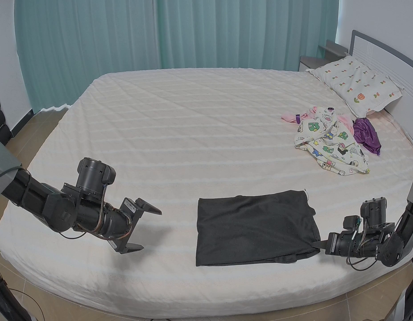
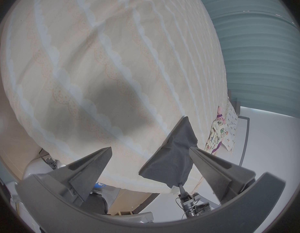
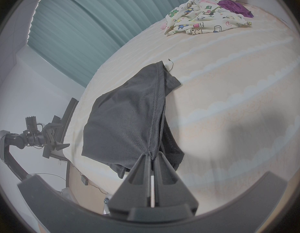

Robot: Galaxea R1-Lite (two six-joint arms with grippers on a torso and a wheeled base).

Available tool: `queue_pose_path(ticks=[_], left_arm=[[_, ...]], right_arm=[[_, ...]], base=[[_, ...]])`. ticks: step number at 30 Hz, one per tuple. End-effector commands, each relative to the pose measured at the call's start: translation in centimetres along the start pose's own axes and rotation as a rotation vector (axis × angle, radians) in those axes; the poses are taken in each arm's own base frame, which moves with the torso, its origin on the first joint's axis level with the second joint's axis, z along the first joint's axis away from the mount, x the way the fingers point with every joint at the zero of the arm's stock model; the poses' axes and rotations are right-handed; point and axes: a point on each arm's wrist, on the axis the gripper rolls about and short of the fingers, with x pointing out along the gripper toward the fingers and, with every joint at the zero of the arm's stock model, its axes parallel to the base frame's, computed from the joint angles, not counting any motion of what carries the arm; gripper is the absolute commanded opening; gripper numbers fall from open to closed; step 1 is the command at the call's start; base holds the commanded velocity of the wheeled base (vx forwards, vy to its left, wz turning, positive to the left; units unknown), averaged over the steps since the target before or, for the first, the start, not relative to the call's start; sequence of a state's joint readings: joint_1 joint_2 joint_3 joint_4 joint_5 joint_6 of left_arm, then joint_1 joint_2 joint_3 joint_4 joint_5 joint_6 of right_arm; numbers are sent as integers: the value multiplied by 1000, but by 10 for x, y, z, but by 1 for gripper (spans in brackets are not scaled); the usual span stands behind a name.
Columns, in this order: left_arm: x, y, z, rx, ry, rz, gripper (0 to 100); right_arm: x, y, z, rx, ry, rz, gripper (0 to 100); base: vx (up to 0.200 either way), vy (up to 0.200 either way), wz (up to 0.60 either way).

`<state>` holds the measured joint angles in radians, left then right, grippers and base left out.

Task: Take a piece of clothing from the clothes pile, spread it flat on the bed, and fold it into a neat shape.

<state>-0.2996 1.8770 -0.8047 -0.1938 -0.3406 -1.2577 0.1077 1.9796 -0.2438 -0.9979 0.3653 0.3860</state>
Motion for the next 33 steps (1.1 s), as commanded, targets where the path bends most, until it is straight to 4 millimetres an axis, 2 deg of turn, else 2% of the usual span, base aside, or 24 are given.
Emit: queue_pose_path(ticks=[1,19,20,24,27,31,33], left_arm=[[2,1,1,-3,2,6,100],[4,1,2,-5,5,12,100],[4,1,2,-5,4,13,100],[4,0,2,-5,3,11,100],[4,0,2,-5,2,10,100],[5,0,2,-5,3,9,100],[5,0,2,-6,3,8,100]], right_arm=[[-3,0,-2,-11,2,-2,0],[-12,-8,-10,-38,24,-35,0],[-13,-10,-10,-38,26,-42,100],[-14,-9,-11,-49,29,-42,100],[-15,-7,-1,-54,-29,-24,100],[-13,-7,15,-32,-108,-2,100],[-5,-5,33,45,-160,32,100]], base=[[0,0,0],[0,0,0],[0,0,0],[0,0,0],[0,0,0],[0,0,0],[0,0,0]])
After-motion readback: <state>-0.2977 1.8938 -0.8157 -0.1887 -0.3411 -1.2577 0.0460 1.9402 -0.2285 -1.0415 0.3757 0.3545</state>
